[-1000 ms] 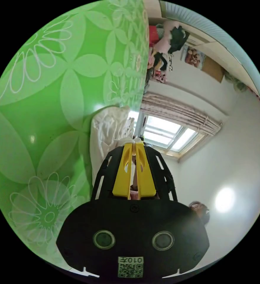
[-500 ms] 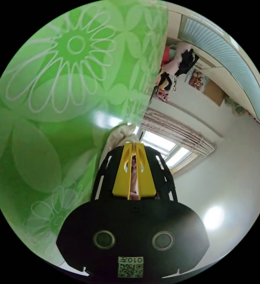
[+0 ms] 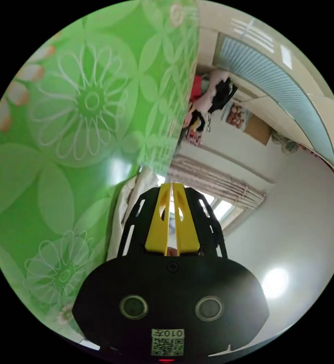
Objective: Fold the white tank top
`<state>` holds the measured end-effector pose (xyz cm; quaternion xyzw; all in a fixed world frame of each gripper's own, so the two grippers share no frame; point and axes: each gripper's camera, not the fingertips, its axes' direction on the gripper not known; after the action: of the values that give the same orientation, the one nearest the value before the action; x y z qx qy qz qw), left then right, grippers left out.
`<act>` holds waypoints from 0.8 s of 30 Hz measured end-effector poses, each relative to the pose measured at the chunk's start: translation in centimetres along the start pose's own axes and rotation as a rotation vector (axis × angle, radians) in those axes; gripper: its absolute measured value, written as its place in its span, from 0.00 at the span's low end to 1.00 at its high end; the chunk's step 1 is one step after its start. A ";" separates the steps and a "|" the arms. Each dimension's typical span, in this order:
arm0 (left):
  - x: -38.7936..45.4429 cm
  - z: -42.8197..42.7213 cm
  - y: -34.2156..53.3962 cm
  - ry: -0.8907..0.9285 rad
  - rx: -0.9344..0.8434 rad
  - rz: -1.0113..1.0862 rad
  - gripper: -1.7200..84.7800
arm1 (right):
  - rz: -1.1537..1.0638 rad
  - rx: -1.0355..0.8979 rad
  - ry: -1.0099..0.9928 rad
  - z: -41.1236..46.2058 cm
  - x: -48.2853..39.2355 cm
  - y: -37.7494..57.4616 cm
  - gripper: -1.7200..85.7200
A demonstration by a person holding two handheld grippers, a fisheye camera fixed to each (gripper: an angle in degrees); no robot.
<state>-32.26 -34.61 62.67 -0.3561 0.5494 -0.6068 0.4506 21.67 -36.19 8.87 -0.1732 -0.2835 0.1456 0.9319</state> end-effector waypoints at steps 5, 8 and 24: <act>3.4 0.3 4.8 -0.105 -0.058 0.206 0.07 | -0.045 -0.017 0.167 -0.1 -2.5 5.3 0.14; 3.1 -0.2 9.2 -0.314 -0.073 0.248 0.09 | -0.036 -0.020 0.293 -0.8 -3.5 10.1 0.17; -6.5 5.6 19.6 -0.539 -0.326 0.186 0.08 | -0.058 -0.218 0.402 2.5 -6.2 15.7 0.08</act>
<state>-21.79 -30.29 44.56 -0.5195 0.5303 -0.3510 0.5706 12.57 -23.80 1.49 -0.2901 -0.1113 0.0500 0.9492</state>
